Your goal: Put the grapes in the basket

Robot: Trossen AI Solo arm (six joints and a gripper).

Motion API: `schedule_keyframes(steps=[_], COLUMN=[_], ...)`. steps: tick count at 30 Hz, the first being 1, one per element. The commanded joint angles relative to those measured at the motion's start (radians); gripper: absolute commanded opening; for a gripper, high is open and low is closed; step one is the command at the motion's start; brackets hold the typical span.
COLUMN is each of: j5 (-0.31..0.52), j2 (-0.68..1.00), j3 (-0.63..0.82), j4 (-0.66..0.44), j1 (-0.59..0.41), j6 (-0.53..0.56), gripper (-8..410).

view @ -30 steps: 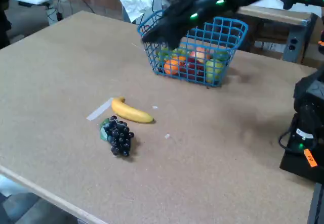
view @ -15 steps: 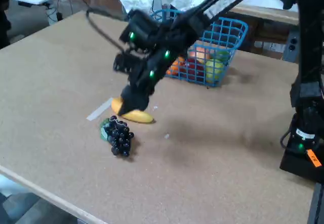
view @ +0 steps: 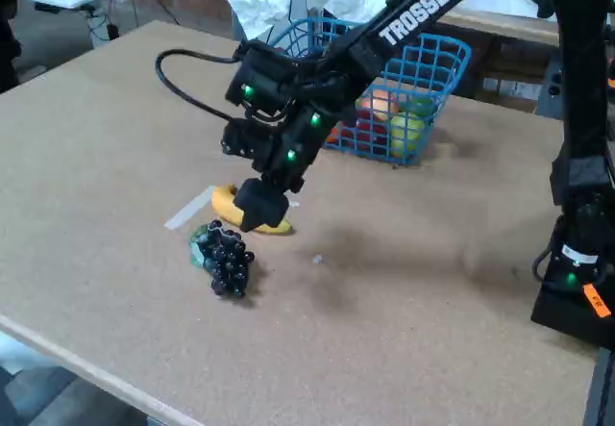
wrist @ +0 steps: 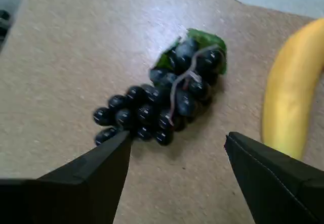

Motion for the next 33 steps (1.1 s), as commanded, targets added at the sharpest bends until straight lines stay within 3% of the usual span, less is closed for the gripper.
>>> schedule_keyframes(steps=[1,9,13,17,26,33], j5=[0.019,-0.019,-0.116,-0.113,-0.104,-0.105], j2=[0.003,0.003,0.003,0.003,0.129,0.238], j3=[-0.001,-0.001,-0.001,-0.001,0.000,0.002], j4=[-0.023,0.023,0.054,0.062,0.097,0.267], j1=[0.000,0.001,0.003,0.005,0.011,0.013], j6=[0.005,0.191,0.315,0.405,0.447,0.511], gripper=[260,260,260,260,260,260])
